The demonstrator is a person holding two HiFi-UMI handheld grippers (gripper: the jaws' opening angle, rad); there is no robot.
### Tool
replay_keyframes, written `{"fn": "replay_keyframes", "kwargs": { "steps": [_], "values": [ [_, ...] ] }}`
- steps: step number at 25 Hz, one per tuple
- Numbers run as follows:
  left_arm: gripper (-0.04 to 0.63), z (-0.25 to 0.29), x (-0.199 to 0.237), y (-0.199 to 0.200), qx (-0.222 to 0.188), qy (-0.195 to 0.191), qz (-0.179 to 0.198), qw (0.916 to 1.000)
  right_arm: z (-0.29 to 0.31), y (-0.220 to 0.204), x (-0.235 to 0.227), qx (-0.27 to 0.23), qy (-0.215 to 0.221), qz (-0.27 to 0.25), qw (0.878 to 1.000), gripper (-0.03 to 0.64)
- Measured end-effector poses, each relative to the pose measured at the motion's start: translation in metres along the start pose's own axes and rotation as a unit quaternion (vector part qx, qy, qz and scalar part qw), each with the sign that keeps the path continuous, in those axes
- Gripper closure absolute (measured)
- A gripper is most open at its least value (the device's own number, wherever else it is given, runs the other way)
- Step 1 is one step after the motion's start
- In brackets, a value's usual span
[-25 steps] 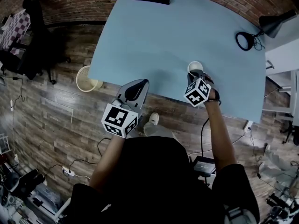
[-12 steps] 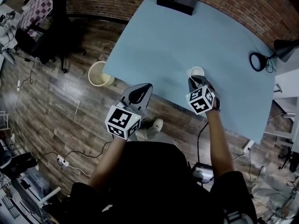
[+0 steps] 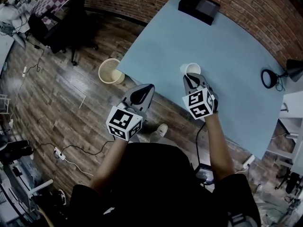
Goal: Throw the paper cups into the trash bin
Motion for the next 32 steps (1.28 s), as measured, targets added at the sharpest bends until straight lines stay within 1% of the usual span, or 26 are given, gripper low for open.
{"fn": "replay_keyframes", "kwargs": {
  "steps": [3, 5, 8, 14, 19, 22, 28, 32],
  "values": [
    [0.586, -0.010, 0.014, -0.006, 0.000, 0.016, -0.006, 0.9999, 0.008, 0.018, 0.018, -0.016, 0.011, -0.012, 1.000, 0.597],
    [0.586, -0.017, 0.023, -0.008, 0.000, 0.028, -0.003, 0.9996, 0.013, 0.032, 0.028, -0.029, 0.017, -0.017, 0.999, 0.597],
    [0.586, -0.028, 0.036, -0.007, -0.011, 0.043, 0.002, 0.9990, 0.019, 0.051, 0.042, -0.045, 0.024, -0.025, 0.998, 0.597],
    [0.586, -0.052, 0.074, -0.006, -0.028, 0.081, -0.010, 0.9963, 0.028, 0.090, 0.073, -0.078, 0.041, -0.027, 0.996, 0.597],
    [0.586, -0.069, 0.103, -0.009, -0.031, 0.099, -0.016, 0.9945, 0.039, 0.121, 0.100, -0.094, 0.054, -0.036, 0.993, 0.597],
    [0.586, -0.083, 0.124, -0.010, -0.038, 0.114, -0.026, 0.9924, 0.048, 0.139, 0.116, -0.100, 0.060, -0.041, 0.992, 0.597],
    [0.586, -0.107, 0.167, -0.013, -0.047, 0.137, -0.038, 0.9887, 0.069, 0.169, 0.149, -0.109, 0.076, -0.021, 0.991, 0.597],
    [0.586, -0.115, 0.193, -0.014, -0.053, 0.140, -0.041, 0.9879, 0.082, 0.189, 0.164, -0.117, 0.080, -0.015, 0.990, 0.597]
  ]
}}
Point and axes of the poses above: the fingertips, and each gripper's own axes: z forward along the fingers, x to its left, y out of its top, the point moved 3 cm from there along -z, backward along the fingers, and after that the axes turned 11 degrees about z, right-handed, at the moved point
